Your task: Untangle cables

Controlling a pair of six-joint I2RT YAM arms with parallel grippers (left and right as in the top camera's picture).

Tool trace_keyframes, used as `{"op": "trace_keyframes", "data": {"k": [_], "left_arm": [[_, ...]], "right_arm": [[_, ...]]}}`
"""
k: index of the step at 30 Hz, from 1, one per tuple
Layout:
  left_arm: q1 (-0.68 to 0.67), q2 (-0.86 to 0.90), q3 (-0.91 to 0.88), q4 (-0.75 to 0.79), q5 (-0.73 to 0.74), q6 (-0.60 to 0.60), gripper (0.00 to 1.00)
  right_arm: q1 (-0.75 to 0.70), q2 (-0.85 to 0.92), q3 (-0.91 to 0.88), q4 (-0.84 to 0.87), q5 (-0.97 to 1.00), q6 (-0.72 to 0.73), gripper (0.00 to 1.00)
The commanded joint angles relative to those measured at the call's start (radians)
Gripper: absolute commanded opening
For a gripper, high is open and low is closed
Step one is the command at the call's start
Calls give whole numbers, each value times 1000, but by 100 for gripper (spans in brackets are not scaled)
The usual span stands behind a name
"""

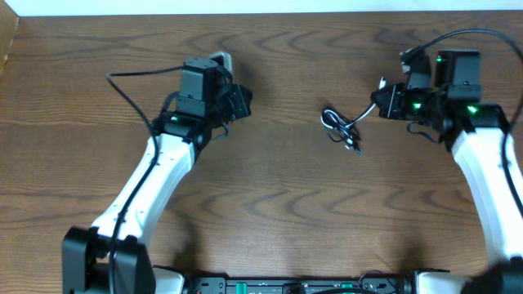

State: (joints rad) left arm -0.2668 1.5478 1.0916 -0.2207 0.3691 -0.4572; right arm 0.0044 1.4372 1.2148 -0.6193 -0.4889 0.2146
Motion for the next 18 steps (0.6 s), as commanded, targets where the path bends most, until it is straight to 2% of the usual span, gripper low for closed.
{"op": "trace_keyframes", "data": {"k": [1,7,14,18], "left_arm": [[-37,37,-9,9,80,51,17],[-120,93,-9,103,121,55,42],[-212,137,-9,208,121,53,56],[-251,165,-9,247,121,47,59]], "right_arm": [[3,-74,29,-10,19,41,1],[3,-118,29,-36,18,43,1],[3,-119,29,-60,11,43,1],[3,-119,29,-70,7,43,1]]}}
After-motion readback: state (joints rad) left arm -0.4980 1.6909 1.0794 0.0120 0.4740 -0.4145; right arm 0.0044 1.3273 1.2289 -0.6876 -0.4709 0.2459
